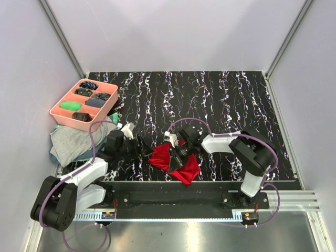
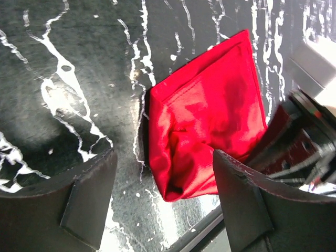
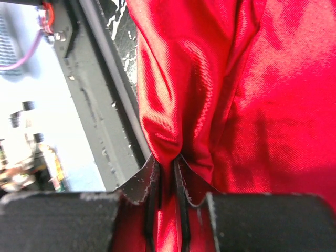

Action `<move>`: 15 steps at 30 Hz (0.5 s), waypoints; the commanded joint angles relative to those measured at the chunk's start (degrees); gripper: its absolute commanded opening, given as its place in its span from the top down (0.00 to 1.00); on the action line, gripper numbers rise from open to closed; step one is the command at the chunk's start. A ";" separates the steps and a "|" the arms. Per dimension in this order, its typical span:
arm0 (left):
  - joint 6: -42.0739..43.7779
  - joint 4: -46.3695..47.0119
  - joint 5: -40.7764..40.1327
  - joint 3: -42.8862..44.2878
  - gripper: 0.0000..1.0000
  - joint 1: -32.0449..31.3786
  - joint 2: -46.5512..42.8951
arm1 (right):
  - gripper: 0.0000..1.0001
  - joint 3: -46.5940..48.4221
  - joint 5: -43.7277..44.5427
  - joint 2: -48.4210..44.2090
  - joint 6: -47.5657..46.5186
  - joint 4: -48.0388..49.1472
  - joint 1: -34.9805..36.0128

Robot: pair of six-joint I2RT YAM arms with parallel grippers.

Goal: Fold the napkin, place the utensils inside, and roll it up
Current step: Roll the napkin with the utensil

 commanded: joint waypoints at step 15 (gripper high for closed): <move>5.74 16.13 0.95 1.36 0.24 -5.12 9.95 | 0.91 6.57 -20.26 10.80 -0.24 0.41 -8.68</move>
